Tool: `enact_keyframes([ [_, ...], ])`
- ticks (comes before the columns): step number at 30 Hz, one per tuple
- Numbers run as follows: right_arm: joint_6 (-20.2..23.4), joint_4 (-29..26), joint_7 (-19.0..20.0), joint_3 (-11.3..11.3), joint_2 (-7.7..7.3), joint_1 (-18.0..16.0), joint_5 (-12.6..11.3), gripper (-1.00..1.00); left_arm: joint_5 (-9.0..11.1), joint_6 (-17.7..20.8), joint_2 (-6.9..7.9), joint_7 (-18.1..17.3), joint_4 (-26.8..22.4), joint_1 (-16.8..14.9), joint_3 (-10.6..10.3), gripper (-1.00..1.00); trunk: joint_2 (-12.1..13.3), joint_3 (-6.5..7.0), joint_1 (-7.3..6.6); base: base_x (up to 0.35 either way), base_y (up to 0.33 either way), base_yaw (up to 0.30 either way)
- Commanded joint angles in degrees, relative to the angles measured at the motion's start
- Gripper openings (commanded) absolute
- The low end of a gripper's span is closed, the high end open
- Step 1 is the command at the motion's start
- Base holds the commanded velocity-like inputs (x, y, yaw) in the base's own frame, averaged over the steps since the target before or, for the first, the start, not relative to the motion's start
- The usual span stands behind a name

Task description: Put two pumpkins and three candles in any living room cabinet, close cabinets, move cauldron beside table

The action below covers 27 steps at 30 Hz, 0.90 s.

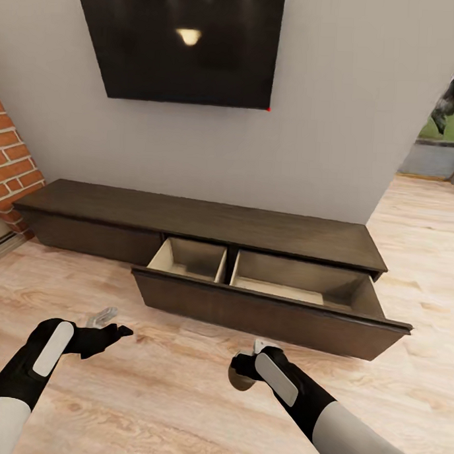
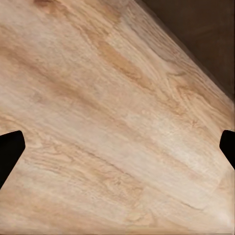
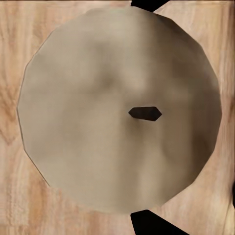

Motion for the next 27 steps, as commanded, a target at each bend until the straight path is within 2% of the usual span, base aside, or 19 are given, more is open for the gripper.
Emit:
enact_keyframes([
  [1,-0.02,-0.04,-0.42,0.20,-0.01,-0.07,-0.43,-1.00,0.44,0.30,0.01,0.38,-0.09,-0.01,0.08,1.00,-0.02,-0.02,-0.01,-0.039,-0.293,-0.265],
  [8,-0.02,-0.04,-0.42,0.20,-0.01,-0.07,-0.43,-1.00,0.44,0.30,-0.01,0.38,-0.09,-0.01,0.08,1.00,-0.02,0.05,-0.01,-0.012,-0.274,-0.262],
  [14,-0.02,0.04,-0.42,0.20,-0.01,-0.07,-0.43,-1.00,0.96,0.37,0.00,0.30,-0.16,-0.01,0.08,1.00,-0.02,0.06,-0.01,-0.001,-0.053,-0.218],
  [25,-0.18,-0.03,-0.42,0.28,-0.01,-0.07,0.12,-1.00,1.06,0.42,0.03,0.29,-0.29,-0.01,0.08,1.00,4.39,2.03,-2.43,0.000,-0.002,-0.045],
  [27,-0.19,-0.04,-0.42,0.28,-0.06,-0.07,0.16,-1.00,1.09,0.50,0.12,0.29,-1.96,0.31,0.10,1.00,5.19,2.39,-2.87,0.000,0.000,-0.001],
])
